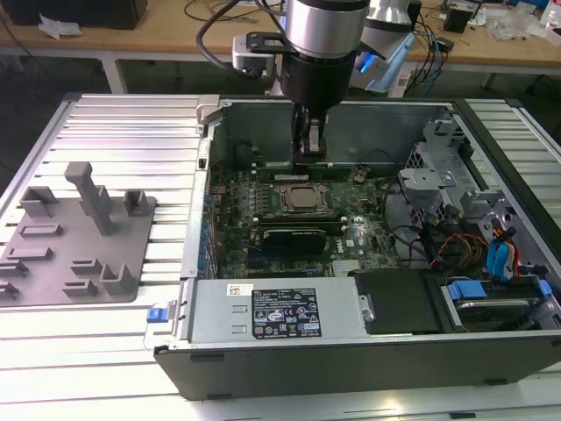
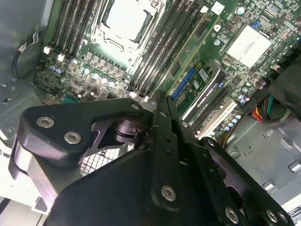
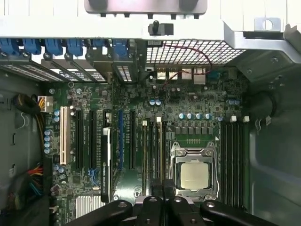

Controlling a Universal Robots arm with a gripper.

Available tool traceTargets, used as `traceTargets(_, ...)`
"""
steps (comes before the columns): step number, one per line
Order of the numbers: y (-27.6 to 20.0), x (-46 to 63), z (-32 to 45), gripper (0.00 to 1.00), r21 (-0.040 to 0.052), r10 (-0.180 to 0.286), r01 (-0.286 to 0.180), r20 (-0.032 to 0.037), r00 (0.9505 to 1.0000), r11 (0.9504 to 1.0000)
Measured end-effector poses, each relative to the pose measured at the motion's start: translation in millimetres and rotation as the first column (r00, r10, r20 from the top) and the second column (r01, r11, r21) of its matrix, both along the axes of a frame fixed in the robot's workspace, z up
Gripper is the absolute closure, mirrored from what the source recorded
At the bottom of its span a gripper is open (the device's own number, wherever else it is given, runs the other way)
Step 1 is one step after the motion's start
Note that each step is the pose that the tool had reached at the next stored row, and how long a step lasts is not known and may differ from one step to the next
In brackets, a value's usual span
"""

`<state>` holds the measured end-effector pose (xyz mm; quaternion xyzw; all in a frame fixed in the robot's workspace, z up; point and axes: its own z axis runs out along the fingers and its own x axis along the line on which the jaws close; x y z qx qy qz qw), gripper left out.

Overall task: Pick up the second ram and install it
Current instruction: 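Pick up the second ram and move it above second insertion slot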

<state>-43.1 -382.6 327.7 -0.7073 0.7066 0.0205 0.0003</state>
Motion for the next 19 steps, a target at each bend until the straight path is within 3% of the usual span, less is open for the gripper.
traceTargets(6,0.1,0.4,-8.1,0.91,-0.0001,-0.001,0.001,0.0,1.0,1.0)
traceTargets(11,0.2,5.2,-19.5,0.91,-0.0001,-0.011,0.011,-0.0001,0.9999,0.9999)
traceTargets(12,0.6,5.3,-22.2,0.91,-0.0002,-0.028,0.028,-0.0001,0.9996,0.9996)
traceTargets(15,3.8,5.4,-29.5,0.91,-0.0013,-0.02,0.02,0.0,0.9998,0.9998)
traceTargets(19,4.6,5.3,-32.5,0.91,-0.0016,-0.02,0.02,-0.0001,0.9998,0.9998)
